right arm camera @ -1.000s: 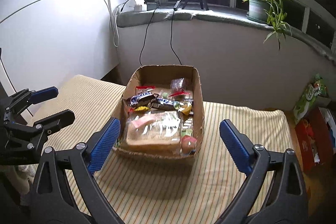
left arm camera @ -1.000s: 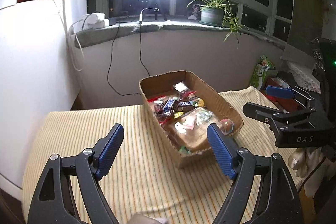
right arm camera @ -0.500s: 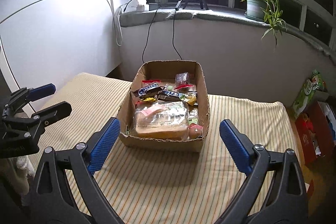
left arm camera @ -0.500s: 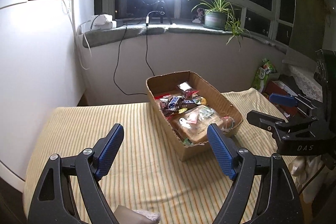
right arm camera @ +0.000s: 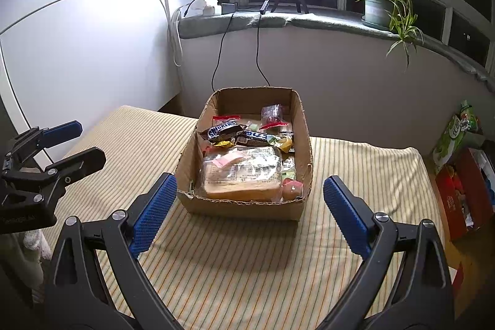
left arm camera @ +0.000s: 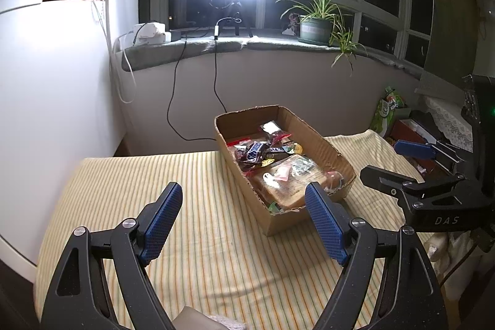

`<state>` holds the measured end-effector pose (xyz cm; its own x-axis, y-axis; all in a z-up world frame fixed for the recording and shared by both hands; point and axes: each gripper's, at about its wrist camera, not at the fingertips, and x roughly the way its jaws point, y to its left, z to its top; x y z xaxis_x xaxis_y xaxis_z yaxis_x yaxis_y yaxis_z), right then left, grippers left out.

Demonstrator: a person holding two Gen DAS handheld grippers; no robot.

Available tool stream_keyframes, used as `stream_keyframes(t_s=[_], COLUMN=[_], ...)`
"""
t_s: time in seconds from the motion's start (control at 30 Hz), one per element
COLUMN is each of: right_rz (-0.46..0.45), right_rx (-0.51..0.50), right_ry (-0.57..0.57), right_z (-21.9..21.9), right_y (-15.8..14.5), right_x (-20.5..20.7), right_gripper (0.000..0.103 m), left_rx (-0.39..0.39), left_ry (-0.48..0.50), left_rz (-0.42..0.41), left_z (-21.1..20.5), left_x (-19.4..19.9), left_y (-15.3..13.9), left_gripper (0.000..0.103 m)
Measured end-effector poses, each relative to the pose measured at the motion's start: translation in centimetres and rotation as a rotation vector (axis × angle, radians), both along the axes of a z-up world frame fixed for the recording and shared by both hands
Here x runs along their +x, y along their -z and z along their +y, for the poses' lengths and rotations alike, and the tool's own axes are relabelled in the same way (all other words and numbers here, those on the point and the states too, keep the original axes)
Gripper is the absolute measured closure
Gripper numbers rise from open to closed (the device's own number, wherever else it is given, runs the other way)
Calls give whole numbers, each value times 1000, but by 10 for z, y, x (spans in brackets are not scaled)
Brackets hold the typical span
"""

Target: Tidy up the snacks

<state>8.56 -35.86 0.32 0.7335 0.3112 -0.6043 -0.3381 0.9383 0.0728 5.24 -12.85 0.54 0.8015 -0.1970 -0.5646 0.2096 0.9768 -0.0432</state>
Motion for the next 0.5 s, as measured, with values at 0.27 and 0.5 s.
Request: stream_keyframes(t_s=[0.27,0.5], right_rz=[6,13], right_rx=[-3,-8], right_ry=[1,1], right_z=[0,0], right_y=[2,4], right_x=[0,0], right_gripper=[6,6], left_rx=[0,-1], left_ry=[0,-2], left_rz=[0,6], left_z=[-1,-2], left_x=[-1,-2], left_y=[0,2], left_gripper=[21,21])
